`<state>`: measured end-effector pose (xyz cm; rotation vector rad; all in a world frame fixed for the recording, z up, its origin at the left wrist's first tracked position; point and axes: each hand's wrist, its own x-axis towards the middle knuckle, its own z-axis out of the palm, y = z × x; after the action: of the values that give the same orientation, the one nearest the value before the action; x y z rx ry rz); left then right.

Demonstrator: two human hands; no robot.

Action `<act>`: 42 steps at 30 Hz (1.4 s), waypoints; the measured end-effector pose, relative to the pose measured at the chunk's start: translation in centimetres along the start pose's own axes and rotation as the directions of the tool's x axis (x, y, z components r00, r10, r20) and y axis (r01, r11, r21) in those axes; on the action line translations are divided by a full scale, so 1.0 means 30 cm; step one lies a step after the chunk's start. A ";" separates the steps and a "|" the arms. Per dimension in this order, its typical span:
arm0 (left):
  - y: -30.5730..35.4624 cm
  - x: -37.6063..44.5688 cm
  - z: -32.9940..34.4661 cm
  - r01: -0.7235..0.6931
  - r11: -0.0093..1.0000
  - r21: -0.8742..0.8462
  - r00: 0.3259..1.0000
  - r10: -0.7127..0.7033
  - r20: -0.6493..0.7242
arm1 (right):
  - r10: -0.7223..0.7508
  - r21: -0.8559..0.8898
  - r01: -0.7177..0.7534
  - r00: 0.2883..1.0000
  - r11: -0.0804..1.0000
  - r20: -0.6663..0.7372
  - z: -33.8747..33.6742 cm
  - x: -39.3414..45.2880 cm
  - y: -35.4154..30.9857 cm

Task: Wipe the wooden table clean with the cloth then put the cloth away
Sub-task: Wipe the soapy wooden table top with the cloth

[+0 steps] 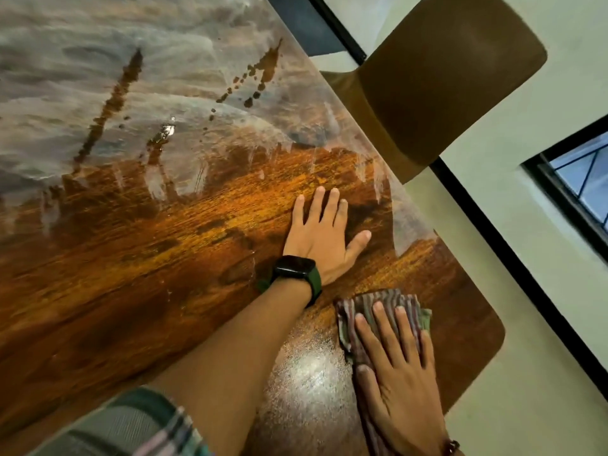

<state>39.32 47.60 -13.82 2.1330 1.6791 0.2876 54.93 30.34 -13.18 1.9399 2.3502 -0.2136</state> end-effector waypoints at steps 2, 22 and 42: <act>-0.001 0.012 0.009 -0.003 1.000 -0.012 1.000 0.003 0.004 | -0.028 -0.016 0.029 1.000 0.999 0.013 -0.009 0.079 0.024; -0.013 0.002 0.004 -0.076 0.991 0.107 0.997 0.074 0.026 | 0.199 0.065 -0.196 0.979 0.978 -0.040 -0.046 0.372 0.234; -0.005 -0.003 0.013 -0.095 0.992 0.082 0.995 0.097 -0.020 | 0.007 0.113 -0.005 1.000 0.994 -0.021 -0.114 0.859 0.150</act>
<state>39.32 47.45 -14.23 2.2824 1.6297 0.2781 54.51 56.72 -14.04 2.0076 2.3947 -0.3347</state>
